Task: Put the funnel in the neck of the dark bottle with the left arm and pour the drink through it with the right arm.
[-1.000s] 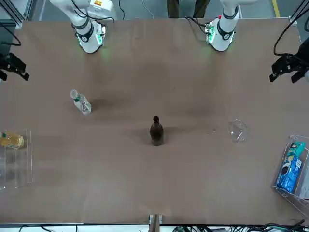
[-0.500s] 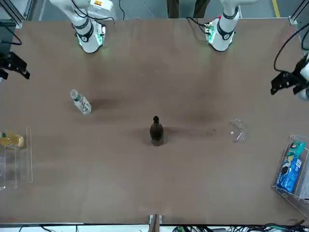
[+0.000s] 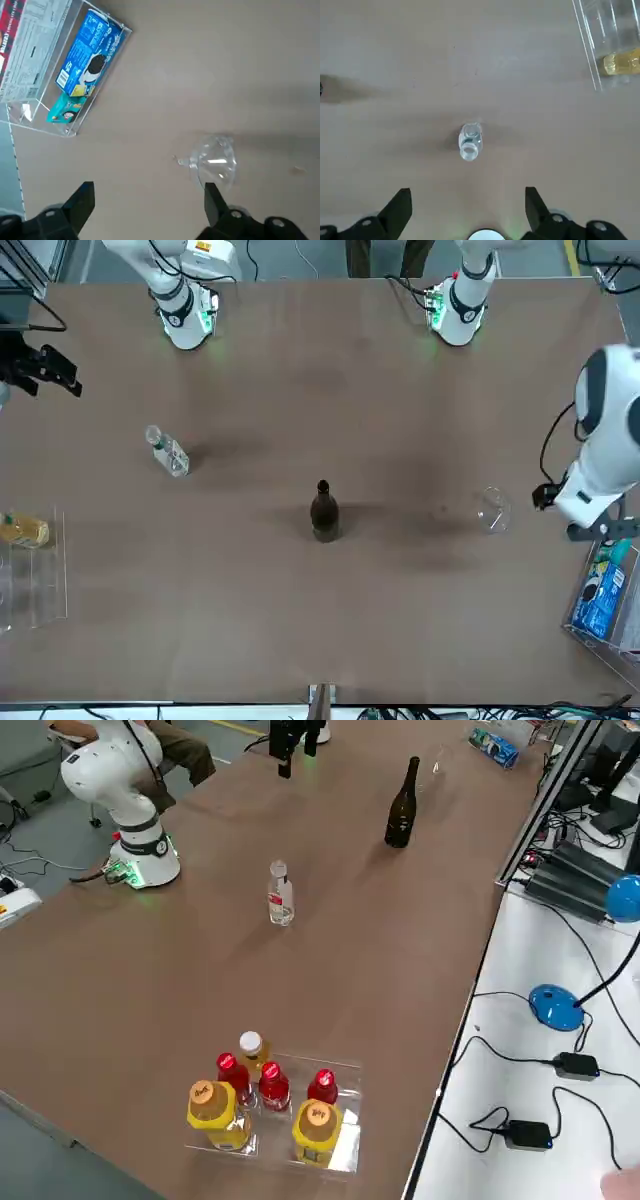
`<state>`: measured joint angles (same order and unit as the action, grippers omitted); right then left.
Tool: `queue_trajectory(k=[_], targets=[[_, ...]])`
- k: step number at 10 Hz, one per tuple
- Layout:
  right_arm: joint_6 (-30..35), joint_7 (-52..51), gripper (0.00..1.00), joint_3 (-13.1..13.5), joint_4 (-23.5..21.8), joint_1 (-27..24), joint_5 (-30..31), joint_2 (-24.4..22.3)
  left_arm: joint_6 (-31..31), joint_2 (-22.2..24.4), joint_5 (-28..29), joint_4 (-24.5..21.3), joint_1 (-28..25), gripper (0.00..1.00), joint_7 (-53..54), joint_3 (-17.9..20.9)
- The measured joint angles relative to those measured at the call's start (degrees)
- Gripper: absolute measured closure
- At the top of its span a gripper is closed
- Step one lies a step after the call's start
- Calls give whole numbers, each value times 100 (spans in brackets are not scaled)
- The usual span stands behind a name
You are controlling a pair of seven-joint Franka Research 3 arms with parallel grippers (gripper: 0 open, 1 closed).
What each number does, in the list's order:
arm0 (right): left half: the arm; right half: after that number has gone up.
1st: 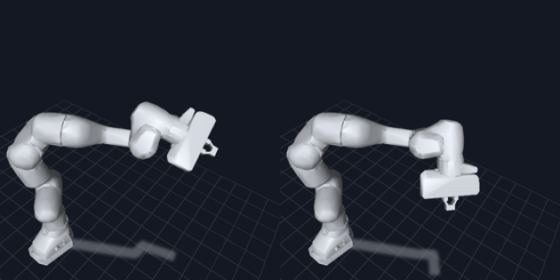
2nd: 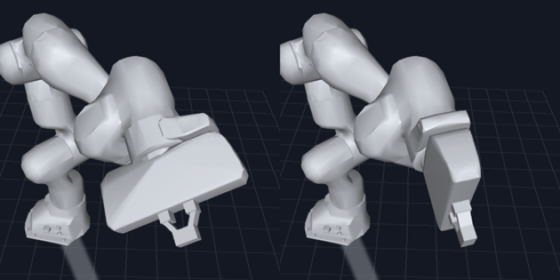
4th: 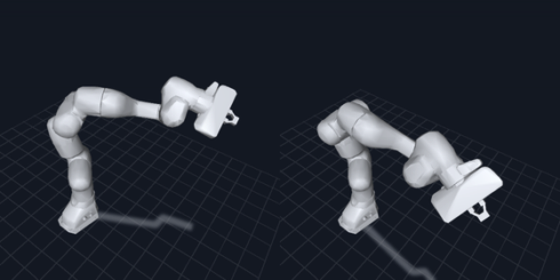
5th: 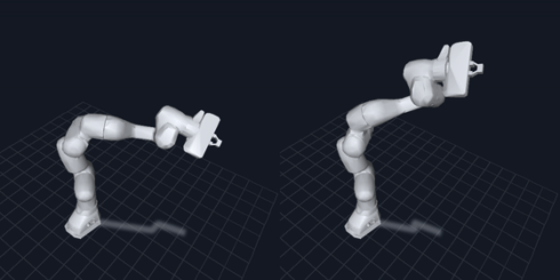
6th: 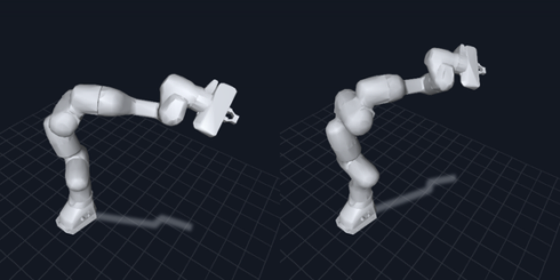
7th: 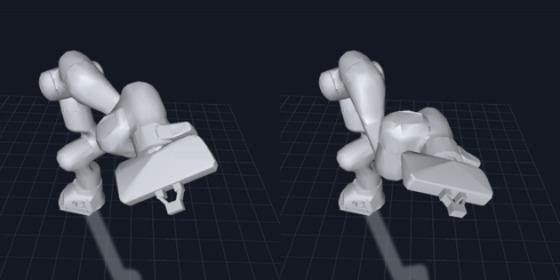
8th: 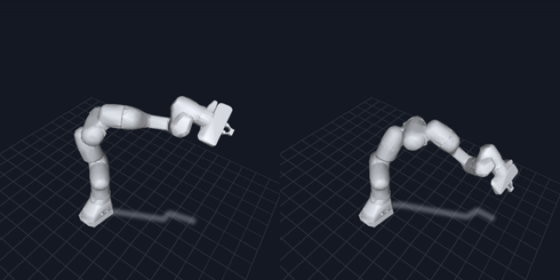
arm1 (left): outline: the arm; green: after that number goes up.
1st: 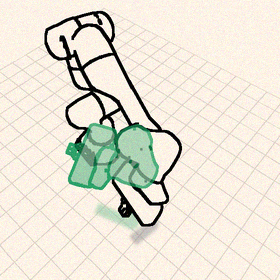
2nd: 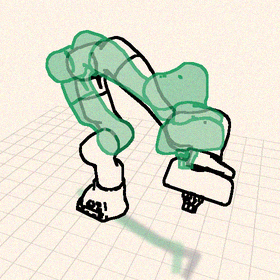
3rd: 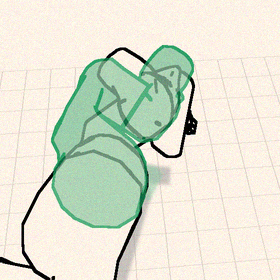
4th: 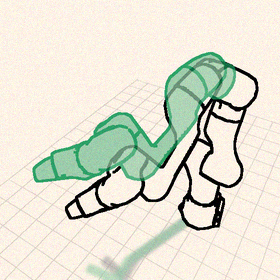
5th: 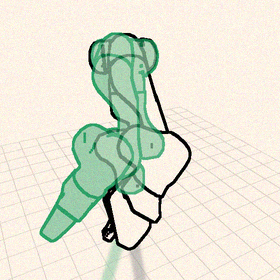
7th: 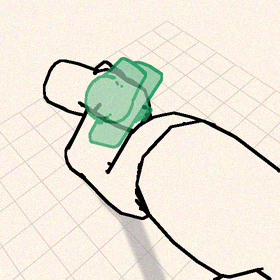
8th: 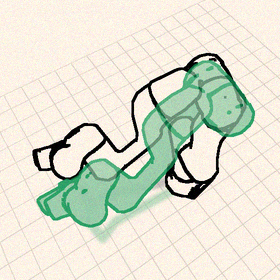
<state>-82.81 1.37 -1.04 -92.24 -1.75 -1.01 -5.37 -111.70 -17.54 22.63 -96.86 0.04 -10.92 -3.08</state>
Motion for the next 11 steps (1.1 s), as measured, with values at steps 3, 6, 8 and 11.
queue_trajectory(k=[3, 6, 8, 11], targets=[[19, 33, 0, 13, -173, -3, 0, -86, -195, -303, 785, -461, 12, 3, -1145, -430], [-111, 31, 0, 86, -602, -152, 2, -347, -199, -581, 1582, -1055, 45, 5, -2178, -672], [-734, -146, 0, 85, -1395, -164, 2, -792, -203, -793, 2245, -1323, 44, 12, -2773, -688], [-1430, -1110, 0, 343, -2563, -184, -27, -1448, -204, -957, 2749, -1533, 44, 37, -3347, -697]])
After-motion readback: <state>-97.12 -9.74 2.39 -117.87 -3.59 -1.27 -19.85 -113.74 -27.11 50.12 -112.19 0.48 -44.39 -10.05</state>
